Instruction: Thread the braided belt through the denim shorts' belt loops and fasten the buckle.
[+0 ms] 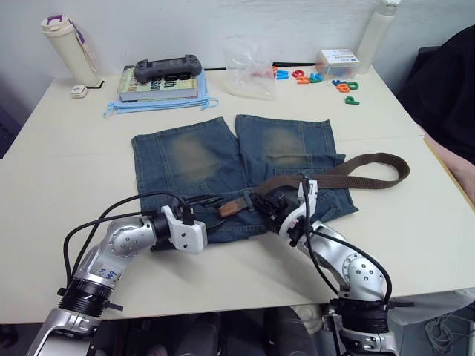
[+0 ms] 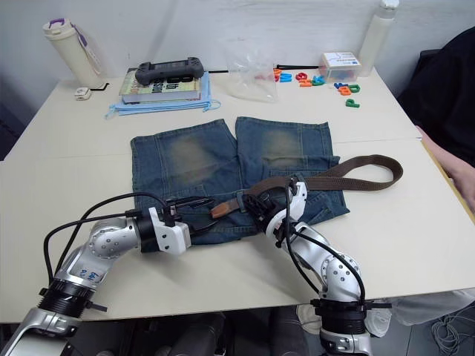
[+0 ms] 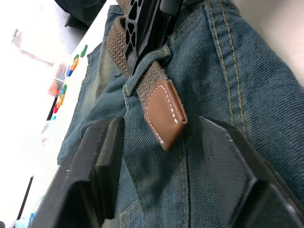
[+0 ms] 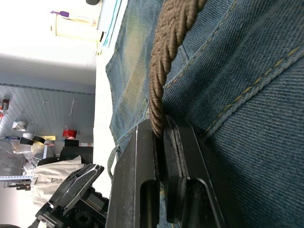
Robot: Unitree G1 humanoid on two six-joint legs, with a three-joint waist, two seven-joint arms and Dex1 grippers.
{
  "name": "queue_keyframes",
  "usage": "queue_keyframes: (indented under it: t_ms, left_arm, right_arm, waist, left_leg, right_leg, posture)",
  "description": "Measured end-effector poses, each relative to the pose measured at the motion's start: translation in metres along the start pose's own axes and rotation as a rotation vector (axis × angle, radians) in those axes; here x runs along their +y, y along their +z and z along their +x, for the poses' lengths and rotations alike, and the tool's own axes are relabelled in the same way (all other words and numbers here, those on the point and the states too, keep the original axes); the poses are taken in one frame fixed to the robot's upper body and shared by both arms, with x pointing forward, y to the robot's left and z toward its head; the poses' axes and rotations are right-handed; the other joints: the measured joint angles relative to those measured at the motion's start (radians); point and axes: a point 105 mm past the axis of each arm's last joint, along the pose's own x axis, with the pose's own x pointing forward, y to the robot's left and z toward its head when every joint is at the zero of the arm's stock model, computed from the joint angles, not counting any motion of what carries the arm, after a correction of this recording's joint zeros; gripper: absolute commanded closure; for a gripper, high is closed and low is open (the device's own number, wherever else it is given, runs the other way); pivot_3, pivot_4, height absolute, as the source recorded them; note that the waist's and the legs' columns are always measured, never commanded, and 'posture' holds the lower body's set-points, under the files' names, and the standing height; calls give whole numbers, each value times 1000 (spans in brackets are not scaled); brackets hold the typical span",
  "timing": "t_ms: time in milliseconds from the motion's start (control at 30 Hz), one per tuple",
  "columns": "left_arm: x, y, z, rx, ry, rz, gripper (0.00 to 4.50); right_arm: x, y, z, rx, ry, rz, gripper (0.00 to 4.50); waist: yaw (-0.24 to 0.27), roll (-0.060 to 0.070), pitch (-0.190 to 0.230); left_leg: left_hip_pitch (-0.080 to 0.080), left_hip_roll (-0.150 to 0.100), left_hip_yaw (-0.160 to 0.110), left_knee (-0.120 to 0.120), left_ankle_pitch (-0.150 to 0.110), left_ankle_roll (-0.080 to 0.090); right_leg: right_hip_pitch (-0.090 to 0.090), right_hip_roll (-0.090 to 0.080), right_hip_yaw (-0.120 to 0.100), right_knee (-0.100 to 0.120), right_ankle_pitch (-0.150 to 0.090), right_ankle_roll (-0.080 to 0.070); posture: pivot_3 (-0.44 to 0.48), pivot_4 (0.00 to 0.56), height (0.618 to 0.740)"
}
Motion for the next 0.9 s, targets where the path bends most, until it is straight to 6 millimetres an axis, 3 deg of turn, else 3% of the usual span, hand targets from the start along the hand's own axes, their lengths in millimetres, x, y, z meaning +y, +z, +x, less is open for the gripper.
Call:
queue_keyframes:
  t_ms: [100,133,467,667,800,900]
  left_arm:
    - [-1,2,1,-13,-5,5,4218]
    - [-1,2,1,-14,-6,7,4478]
    - [1,3,3,-19,-8,17,4478]
    - [2,5,7,-28,-5,20,4500]
    - [2,5,8,-28,-2,19,4500]
    - [2,6,8,-28,0,19,4500]
  right_arm:
    - [0,0,0,-1,1,-1,4500]
    - [0,0,0,-2,0,-1,4500]
    - [-2,2,-1,-8,-10,-15,4500]
    - [4,11,-9,-57,-34,-55,2012]
    - [5,19,-26,-94,-70,-97,303]
    - [4,27,-44,-108,-120,-184,303]
  waist:
    - [0,0,0]
    - [0,0,0]
    - [3,0,0]
    - [5,0,0]
    - [7,0,0]
    - [7,0,0]
  left_leg:
    - [0,0,0,0,0,0]
    - [0,0,0,0,0,0]
    - [0,0,0,0,0,0]
    - [-1,-1,0,0,0,0]
    - [-2,-2,0,0,1,0]
    - [-3,-3,0,0,1,1]
  right_leg:
    - [0,0,0,0,0,0]
    - [0,0,0,0,0,0]
    - [0,0,0,0,0,0]
    - [-1,-1,0,0,0,0]
    - [-1,-1,0,0,0,0]
    - [-1,-3,0,0,0,0]
  posture:
    - [0,150,659]
    - [0,150,659]
    - [0,150,659]
    - [0,150,659]
    - [0,150,659]
    - [0,150,659]
